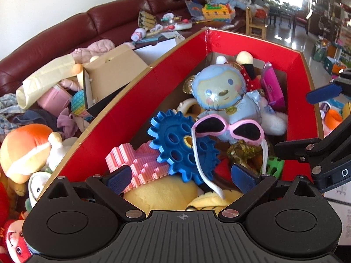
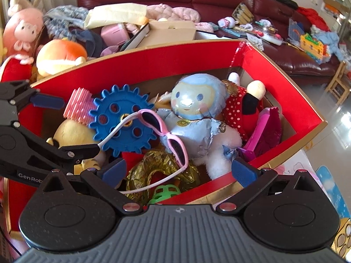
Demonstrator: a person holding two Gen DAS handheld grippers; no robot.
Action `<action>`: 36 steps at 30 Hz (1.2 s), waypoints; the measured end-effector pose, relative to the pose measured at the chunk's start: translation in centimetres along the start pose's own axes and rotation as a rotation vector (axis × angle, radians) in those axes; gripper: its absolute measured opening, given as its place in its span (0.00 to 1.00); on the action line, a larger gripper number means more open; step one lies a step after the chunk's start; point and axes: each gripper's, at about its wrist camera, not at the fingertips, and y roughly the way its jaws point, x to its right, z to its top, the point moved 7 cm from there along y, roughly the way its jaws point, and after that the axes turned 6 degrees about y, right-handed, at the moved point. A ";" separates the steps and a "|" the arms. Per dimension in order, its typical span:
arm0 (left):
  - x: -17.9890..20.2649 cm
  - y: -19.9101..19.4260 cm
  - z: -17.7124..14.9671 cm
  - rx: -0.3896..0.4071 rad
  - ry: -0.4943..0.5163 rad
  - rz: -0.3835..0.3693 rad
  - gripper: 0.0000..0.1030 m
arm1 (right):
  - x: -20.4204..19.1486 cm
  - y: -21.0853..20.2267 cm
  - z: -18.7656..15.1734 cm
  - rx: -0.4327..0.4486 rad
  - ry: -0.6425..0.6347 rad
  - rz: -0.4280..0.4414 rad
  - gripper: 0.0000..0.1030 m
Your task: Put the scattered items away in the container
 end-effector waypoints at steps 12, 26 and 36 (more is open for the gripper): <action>-0.7 -1.4 -1.3 -0.113 0.102 -0.022 0.99 | -4.6 -1.4 -0.5 -0.057 -0.159 0.094 0.99; 0.2 -0.8 -3.2 -0.207 0.196 -0.021 0.98 | -6.3 0.5 -2.2 -0.167 -0.237 0.088 0.99; 0.5 -0.7 -3.1 -0.214 0.218 -0.004 0.99 | -6.2 0.6 -2.4 -0.170 -0.243 0.093 0.99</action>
